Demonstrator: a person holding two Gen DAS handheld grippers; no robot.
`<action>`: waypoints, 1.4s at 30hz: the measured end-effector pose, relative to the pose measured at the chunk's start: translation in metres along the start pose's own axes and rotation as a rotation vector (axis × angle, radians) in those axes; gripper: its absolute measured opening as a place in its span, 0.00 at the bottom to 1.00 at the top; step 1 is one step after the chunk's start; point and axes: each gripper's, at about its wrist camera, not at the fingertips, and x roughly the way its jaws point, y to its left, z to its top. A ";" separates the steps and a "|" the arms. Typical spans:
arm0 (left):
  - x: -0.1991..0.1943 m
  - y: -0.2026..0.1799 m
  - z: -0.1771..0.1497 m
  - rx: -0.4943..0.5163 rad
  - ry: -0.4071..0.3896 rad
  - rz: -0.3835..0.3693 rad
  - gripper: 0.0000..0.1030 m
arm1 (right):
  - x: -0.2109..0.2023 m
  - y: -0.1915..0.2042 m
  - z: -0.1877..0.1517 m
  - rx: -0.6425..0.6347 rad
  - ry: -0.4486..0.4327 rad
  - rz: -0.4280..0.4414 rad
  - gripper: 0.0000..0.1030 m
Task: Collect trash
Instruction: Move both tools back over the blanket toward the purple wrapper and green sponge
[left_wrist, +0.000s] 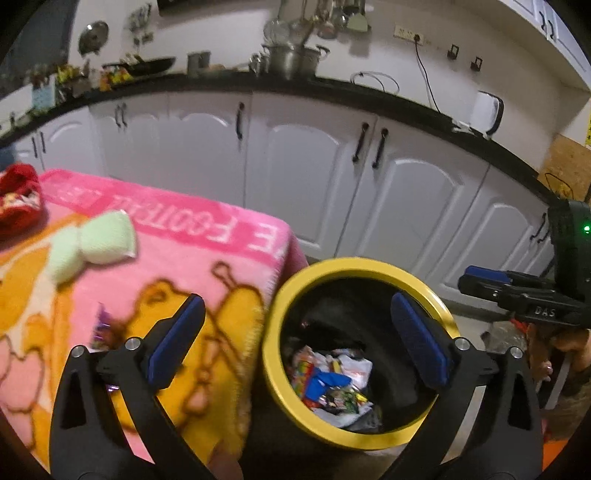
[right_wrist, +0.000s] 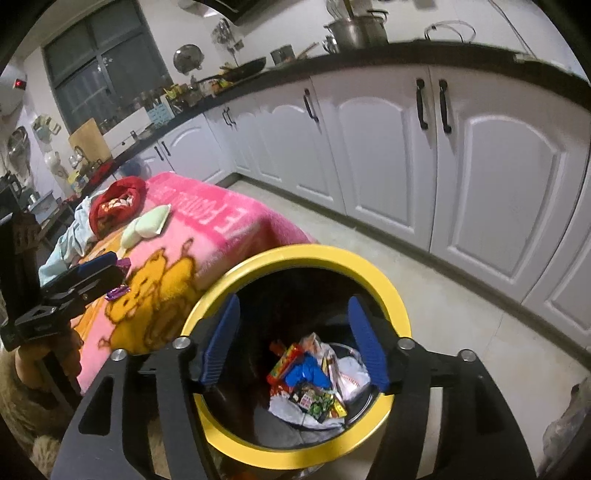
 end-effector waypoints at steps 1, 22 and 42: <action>-0.003 0.001 0.001 -0.001 -0.009 0.006 0.89 | -0.002 0.004 0.001 -0.014 -0.011 -0.004 0.63; -0.061 0.039 -0.002 -0.037 -0.138 0.125 0.89 | -0.025 0.091 0.033 -0.216 -0.125 0.037 0.77; -0.100 0.100 -0.022 -0.132 -0.185 0.231 0.89 | -0.006 0.190 0.064 -0.373 -0.145 0.154 0.78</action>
